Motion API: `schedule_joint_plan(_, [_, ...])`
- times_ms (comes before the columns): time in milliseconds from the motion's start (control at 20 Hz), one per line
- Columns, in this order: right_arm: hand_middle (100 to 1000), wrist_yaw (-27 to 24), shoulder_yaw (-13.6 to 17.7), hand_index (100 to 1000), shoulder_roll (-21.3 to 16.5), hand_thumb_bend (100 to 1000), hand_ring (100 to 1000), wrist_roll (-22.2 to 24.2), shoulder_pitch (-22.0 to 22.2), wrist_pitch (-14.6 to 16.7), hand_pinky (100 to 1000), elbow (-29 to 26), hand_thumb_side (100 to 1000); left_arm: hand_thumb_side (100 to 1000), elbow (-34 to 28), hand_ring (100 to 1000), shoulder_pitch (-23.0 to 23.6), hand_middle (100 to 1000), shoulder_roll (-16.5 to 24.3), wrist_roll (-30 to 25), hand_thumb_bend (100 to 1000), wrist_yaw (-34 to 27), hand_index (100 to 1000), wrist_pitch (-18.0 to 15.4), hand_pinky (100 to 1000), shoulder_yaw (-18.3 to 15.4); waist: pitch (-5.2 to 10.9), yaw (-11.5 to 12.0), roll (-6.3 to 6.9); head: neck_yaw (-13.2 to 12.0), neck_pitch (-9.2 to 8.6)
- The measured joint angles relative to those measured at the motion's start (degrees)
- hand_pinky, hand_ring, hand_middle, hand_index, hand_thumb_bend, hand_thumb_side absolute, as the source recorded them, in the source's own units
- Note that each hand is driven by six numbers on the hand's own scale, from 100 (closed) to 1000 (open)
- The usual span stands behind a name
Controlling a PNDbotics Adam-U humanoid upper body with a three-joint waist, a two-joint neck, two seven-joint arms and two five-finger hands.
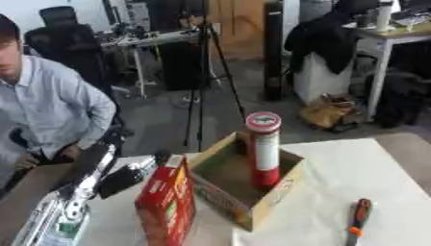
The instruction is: Pick up objects on the table and place them in the box.
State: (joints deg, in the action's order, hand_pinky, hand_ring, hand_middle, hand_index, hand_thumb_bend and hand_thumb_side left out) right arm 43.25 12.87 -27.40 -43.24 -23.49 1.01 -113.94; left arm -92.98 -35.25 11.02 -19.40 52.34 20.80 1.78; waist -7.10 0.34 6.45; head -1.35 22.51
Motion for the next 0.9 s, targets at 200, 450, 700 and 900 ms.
schedule_joint_plan(200, [912,0.00,-0.26,854,0.16,100,917,0.20,-0.18,-0.17,896,0.00,1000,1000,-1.55,1000,-0.16,1000,-2.47,-2.06,820,3.20,1000,2.49,1000,-3.37,0.02,0.01,0.28,-0.46,0.03])
schedule_joint_plan(450, [910,0.00,-0.34,851,0.57,100,917,0.22,-0.21,-0.19,896,0.00,1000,1000,-2.12,1000,-0.37,1000,-4.83,-2.13,832,7.52,1000,6.26,1000,-5.69,0.20,0.01,0.41,-0.75,0.48])
schedule_joint_plan(700, [909,0.00,-0.38,849,1.34,100,916,0.22,-0.73,-0.19,896,0.00,1000,1000,-1.32,1000,-0.46,1000,-6.97,-1.64,814,11.93,1000,8.80,1000,-6.58,0.20,-0.44,0.41,-1.48,0.53])
schedule_joint_plan(900, [908,-0.01,-0.65,847,2.10,100,916,0.30,-1.22,-0.27,896,0.00,1000,1000,-1.61,1000,-0.12,1000,-9.33,-2.70,818,15.53,1000,9.10,1000,-6.77,0.17,-0.74,0.43,-1.90,0.57])
